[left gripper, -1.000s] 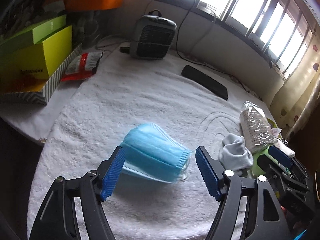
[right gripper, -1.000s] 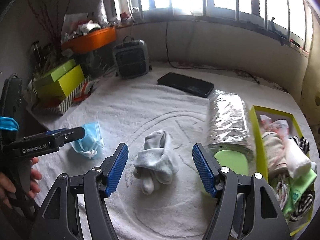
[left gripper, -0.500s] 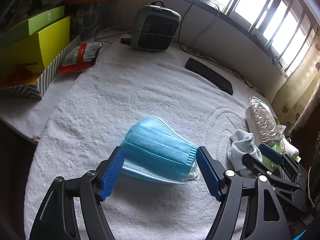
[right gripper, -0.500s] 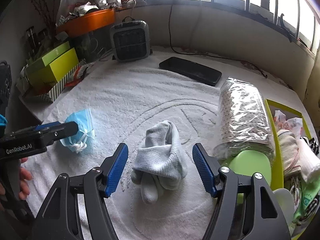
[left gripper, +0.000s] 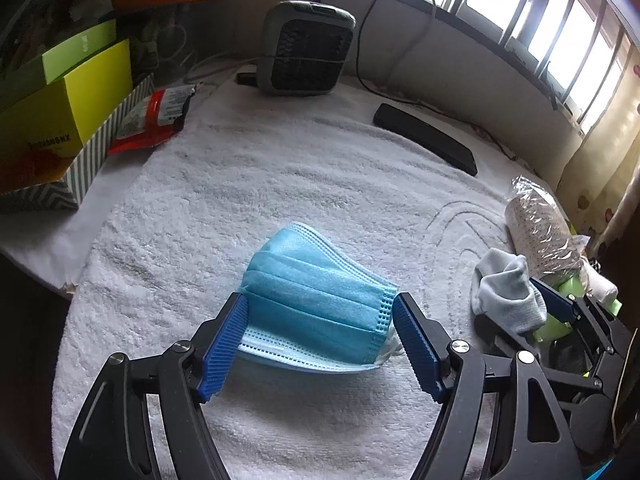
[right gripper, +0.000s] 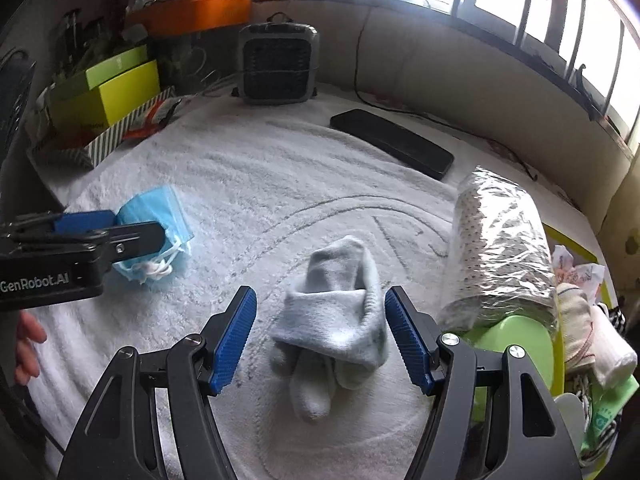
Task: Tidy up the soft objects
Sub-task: 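Grasp the blue face mask with the left tool while the right tool grasps the grey sock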
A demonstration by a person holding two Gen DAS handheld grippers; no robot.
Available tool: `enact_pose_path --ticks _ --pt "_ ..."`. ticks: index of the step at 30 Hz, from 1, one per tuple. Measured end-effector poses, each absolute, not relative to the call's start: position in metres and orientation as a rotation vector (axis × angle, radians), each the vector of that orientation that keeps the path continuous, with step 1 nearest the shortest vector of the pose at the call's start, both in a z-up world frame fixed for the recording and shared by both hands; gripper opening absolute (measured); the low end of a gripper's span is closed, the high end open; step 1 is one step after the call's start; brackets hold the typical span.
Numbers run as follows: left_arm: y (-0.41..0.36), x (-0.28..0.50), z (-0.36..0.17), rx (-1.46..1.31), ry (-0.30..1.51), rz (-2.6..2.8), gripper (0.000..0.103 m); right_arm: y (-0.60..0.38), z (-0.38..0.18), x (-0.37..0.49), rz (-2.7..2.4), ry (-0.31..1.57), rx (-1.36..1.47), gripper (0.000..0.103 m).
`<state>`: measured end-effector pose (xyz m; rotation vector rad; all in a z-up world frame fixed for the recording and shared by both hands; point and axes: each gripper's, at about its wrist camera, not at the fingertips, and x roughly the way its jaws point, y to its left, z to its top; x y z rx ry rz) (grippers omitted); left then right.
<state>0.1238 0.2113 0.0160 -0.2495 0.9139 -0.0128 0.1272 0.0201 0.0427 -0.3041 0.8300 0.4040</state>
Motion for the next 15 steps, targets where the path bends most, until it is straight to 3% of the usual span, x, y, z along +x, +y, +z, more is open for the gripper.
enact_pose_path --ticks 15 --pt "0.211 0.1259 0.0109 -0.252 0.914 0.002 0.075 0.0285 0.0325 0.1269 0.378 0.832 -0.367 0.067"
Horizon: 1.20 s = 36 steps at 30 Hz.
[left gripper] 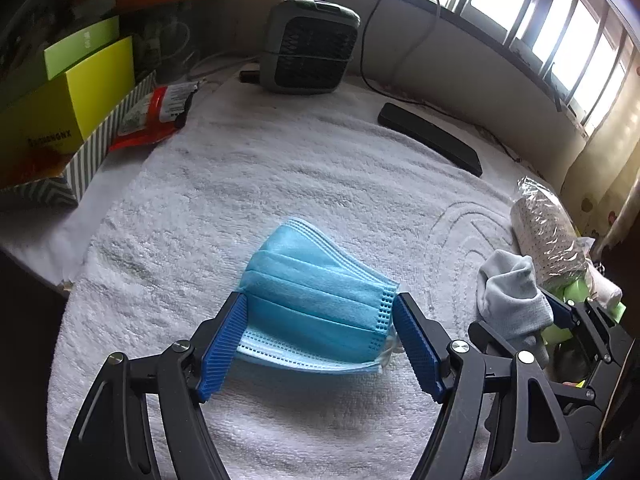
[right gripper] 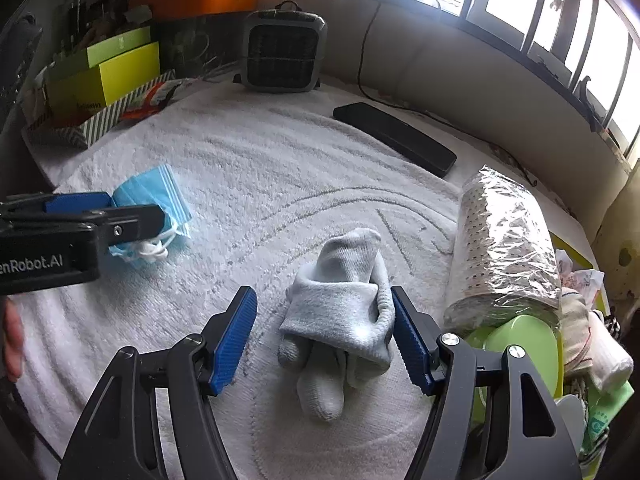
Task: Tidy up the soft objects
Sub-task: 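Grasp the blue face mask with the left tool while the right tool grasps the grey sock, then carry the blue mask and grey sock over the yellow-rimmed box with both tools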
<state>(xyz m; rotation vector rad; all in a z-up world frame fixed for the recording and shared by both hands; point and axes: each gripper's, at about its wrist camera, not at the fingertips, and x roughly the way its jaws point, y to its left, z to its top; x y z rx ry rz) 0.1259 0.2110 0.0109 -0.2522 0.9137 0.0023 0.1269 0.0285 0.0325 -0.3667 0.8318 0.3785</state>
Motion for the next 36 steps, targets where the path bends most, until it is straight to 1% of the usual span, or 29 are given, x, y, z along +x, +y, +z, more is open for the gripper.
enact_pose_path --ticks 4,6,10,13,14,16,17,22,31,34,35,36 --pt "0.21 0.126 0.011 -0.236 0.913 0.005 0.072 0.027 0.031 0.128 0.357 0.828 -0.374 0.059" --pt "0.21 0.126 0.011 -0.232 0.911 0.009 0.066 0.026 0.031 0.13 0.349 0.828 -0.371 0.051" --pt "0.21 0.126 0.011 -0.228 0.908 0.024 0.063 0.023 0.032 0.129 0.344 0.826 -0.36 0.047" --pt "0.21 0.125 0.012 -0.228 0.905 0.026 0.055 0.023 0.032 0.129 0.342 0.82 -0.357 0.044" --pt "0.21 0.125 0.012 -0.227 0.905 0.028 0.051 0.022 0.033 0.128 0.342 0.818 -0.354 0.042" --pt "0.211 0.124 0.013 -0.232 0.9 0.034 0.043 0.021 0.033 0.128 0.341 0.816 -0.346 0.04" --pt "0.212 0.123 0.013 -0.237 0.9 0.03 0.033 0.021 0.034 0.128 0.342 0.815 -0.341 0.04" --pt "0.209 0.123 0.012 -0.254 0.905 0.004 0.032 0.02 0.035 0.126 0.344 0.81 -0.337 0.039" --pt "0.21 0.122 0.014 -0.269 0.899 0.003 0.024 0.018 0.037 0.124 0.36 0.801 -0.317 0.038" --pt "0.21 0.119 0.015 -0.272 0.891 -0.001 0.018 0.016 0.038 0.123 0.367 0.795 -0.306 0.037" --pt "0.21 0.118 0.016 -0.273 0.889 -0.002 0.013 0.015 0.039 0.122 0.37 0.793 -0.302 0.037" --pt "0.21 0.118 0.016 -0.28 0.886 -0.007 0.013 0.016 0.039 0.122 0.371 0.792 -0.3 0.037"
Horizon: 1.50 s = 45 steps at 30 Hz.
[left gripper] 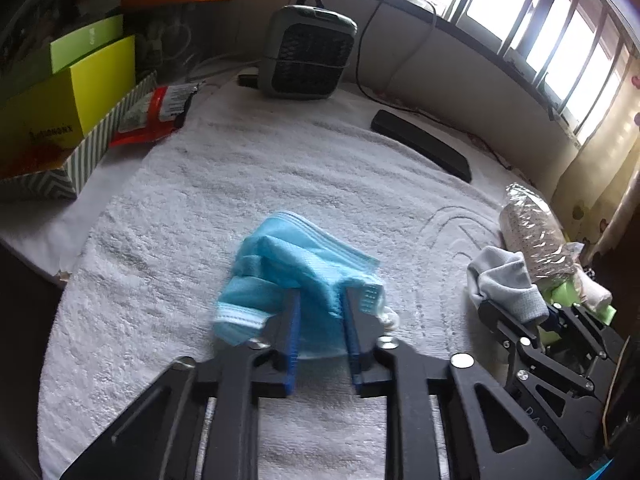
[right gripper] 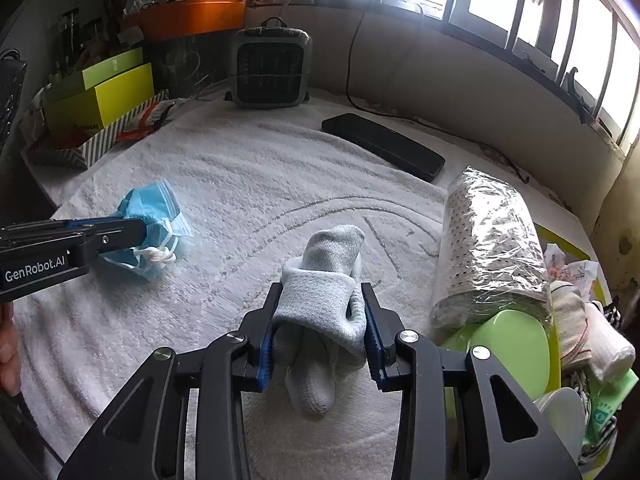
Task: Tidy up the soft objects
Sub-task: 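Carry the blue mask and grey sock over the yellow-rimmed box with both tools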
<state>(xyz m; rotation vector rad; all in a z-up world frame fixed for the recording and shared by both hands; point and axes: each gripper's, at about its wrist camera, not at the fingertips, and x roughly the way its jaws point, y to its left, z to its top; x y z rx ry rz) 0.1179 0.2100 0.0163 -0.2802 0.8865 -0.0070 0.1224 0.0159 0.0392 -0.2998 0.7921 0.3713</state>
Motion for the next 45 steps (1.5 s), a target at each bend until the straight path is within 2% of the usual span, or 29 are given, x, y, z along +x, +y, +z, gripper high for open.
enact_pose_path --ticks 21,45 --pt "0.218 0.104 0.039 -0.364 0.832 -0.112 0.013 0.007 0.05 0.118 0.407 0.768 -0.227 0.037" --pt "0.165 0.095 0.076 -0.218 0.79 -0.175 0.013 -0.02 0.09 0.107 0.401 0.696 -0.138 0.037"
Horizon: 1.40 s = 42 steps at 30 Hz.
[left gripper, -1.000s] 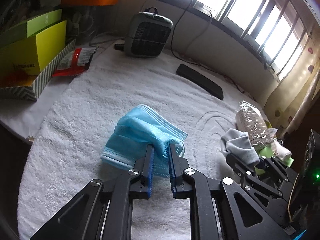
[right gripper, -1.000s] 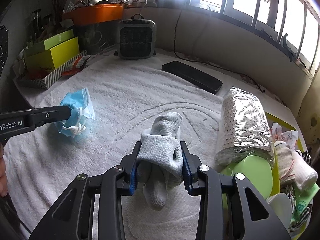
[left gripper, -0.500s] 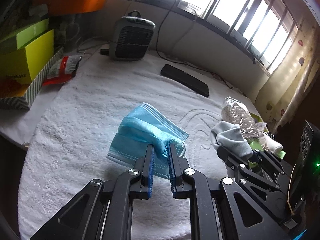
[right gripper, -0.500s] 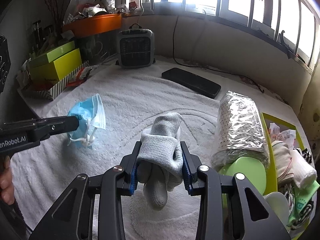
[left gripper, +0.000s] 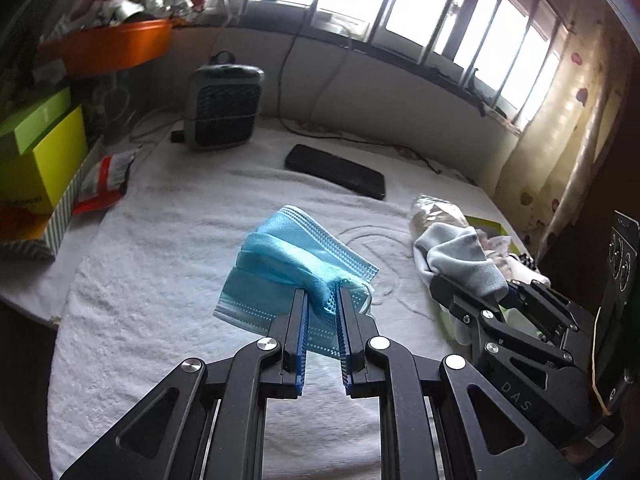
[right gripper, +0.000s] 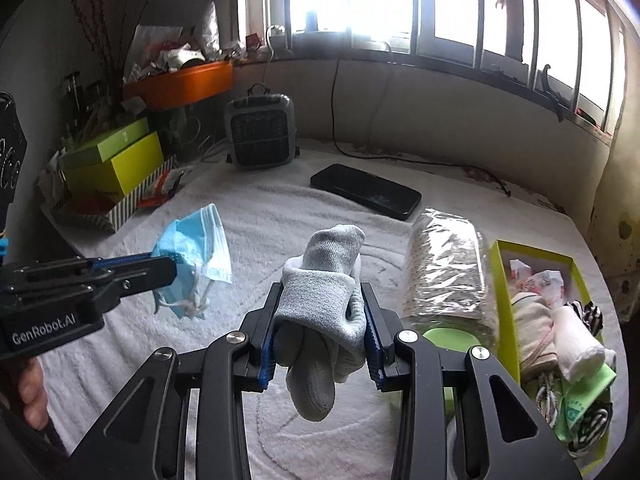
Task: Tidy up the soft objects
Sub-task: 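Carry the blue mask and grey sock over the yellow-rimmed box with both tools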
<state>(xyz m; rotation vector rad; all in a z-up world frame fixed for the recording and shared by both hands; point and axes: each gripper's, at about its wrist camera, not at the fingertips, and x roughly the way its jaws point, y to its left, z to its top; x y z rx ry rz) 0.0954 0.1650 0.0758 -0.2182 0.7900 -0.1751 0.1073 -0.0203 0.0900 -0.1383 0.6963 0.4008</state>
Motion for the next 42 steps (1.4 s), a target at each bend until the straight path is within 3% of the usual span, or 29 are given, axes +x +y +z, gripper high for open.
enact_pose_path --ticks 42 --pt "0.007 0.129 0.114 -0.062 0.735 -0.468 0.013 -0.181 0.125 0.112 0.138 0.642 0.0 0.037"
